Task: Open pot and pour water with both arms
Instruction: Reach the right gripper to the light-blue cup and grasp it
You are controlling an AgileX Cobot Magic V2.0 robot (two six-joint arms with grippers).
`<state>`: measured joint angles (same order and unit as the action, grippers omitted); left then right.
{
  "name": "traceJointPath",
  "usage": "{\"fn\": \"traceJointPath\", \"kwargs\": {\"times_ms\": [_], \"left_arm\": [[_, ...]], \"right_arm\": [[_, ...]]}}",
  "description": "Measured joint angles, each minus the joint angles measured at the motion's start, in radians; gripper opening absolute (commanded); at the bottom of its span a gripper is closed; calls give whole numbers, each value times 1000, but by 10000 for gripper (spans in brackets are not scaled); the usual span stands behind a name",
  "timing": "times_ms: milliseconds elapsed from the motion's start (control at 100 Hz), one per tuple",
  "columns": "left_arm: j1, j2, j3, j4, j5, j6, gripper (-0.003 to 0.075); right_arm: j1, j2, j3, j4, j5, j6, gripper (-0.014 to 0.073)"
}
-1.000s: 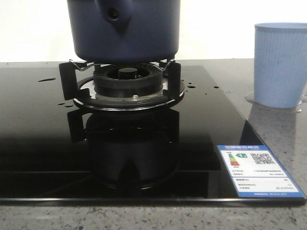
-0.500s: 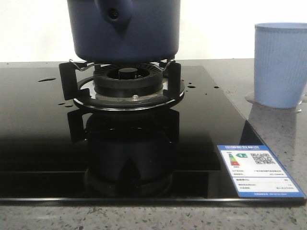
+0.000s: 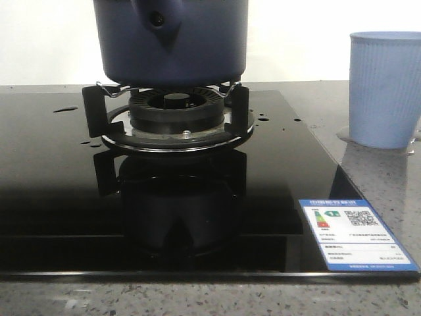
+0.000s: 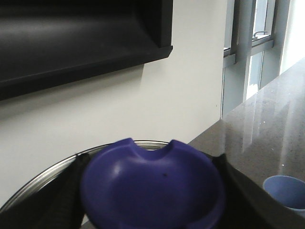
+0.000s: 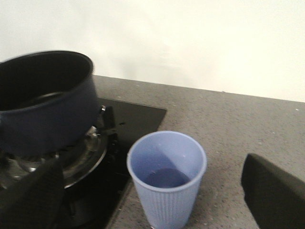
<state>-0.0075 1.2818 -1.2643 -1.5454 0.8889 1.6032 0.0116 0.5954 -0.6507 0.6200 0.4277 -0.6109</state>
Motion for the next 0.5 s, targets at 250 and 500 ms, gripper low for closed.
{"fn": "traceJointPath", "kwargs": {"times_ms": [250,500], "left_arm": [[1,-161,97,15,-34,-33,282],[4,-255,204,18,-46,-37,282]], "right_arm": [[20,7,156,-6,-114,-12,665],[172,44,212,-6,-259,-87,665]]}}
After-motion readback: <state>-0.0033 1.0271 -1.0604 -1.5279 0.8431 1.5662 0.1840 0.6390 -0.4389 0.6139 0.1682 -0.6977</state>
